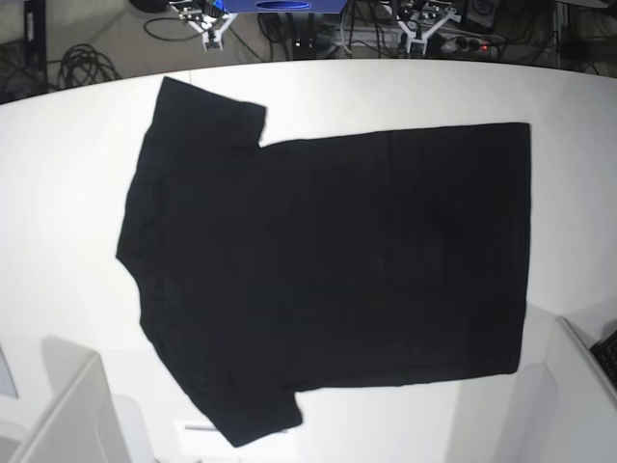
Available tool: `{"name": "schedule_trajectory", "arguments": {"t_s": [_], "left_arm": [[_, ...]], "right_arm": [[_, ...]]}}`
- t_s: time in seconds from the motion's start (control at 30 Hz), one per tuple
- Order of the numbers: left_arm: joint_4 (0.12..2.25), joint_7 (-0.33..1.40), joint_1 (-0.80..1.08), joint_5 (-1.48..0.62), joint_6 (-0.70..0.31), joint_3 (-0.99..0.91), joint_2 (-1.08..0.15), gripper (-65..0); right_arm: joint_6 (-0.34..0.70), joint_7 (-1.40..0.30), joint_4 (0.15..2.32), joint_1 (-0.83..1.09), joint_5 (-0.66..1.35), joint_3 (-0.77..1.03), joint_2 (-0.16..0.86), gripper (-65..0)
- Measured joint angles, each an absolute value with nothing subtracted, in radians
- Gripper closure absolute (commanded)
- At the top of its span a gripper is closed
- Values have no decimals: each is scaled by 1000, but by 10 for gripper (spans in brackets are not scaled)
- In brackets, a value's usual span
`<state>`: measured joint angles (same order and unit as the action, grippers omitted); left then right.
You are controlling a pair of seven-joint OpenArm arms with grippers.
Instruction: Fold the T-shirt properly
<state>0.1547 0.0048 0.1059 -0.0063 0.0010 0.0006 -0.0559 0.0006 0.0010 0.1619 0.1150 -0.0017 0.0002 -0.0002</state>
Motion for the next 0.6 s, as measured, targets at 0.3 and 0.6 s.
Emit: {"name": "schedule_trajectory", "arguments": {"t_s": [0.3, 0.6], "left_arm": [[155, 4, 106, -6, 1, 1, -56, 0], [160, -1, 109, -5, 1, 8, -56, 0]], "right_arm": [[-1, 6, 164, 111, -1, -3, 17, 0], [-1, 130, 170, 133, -1, -2, 76, 0]]}}
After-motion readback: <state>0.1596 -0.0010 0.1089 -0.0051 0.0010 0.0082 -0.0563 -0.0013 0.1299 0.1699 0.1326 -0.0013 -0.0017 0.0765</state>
